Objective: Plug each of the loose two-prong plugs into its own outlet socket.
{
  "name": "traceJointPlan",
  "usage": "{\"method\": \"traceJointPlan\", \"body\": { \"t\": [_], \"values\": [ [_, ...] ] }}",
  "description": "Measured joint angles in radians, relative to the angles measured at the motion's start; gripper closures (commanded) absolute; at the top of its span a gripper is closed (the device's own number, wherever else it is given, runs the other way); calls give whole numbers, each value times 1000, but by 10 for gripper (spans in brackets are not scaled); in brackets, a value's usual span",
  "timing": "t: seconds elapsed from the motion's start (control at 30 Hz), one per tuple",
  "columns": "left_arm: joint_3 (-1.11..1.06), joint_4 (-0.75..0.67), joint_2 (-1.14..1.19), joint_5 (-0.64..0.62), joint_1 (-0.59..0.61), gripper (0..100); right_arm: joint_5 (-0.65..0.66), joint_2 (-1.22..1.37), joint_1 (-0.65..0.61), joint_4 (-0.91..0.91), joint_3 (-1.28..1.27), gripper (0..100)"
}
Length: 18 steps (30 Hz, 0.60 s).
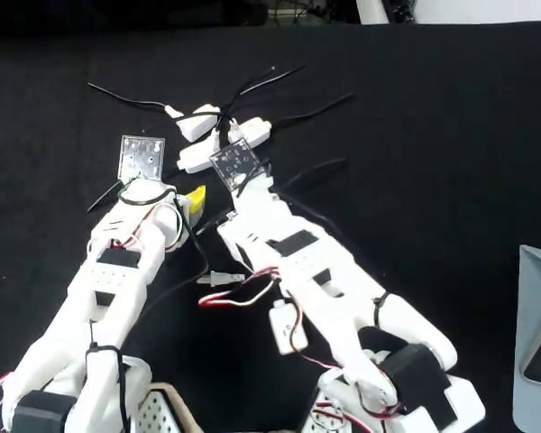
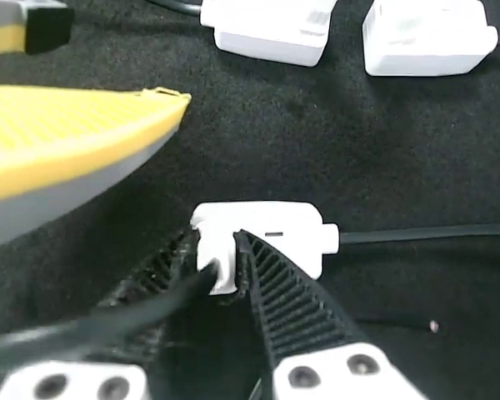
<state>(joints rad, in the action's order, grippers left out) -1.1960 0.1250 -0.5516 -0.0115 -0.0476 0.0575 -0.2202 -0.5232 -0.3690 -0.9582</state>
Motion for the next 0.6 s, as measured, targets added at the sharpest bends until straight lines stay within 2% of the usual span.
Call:
{"method": "traceJointPlan", "body": {
  "t": [0.4, 0.6],
  "values": [
    [0, 0, 0, 0, 0, 749, -29, 2, 2, -58, 57, 987],
    [0, 0, 0, 0, 18, 750, -48, -78, 9, 11, -15, 987]
  ]
}}
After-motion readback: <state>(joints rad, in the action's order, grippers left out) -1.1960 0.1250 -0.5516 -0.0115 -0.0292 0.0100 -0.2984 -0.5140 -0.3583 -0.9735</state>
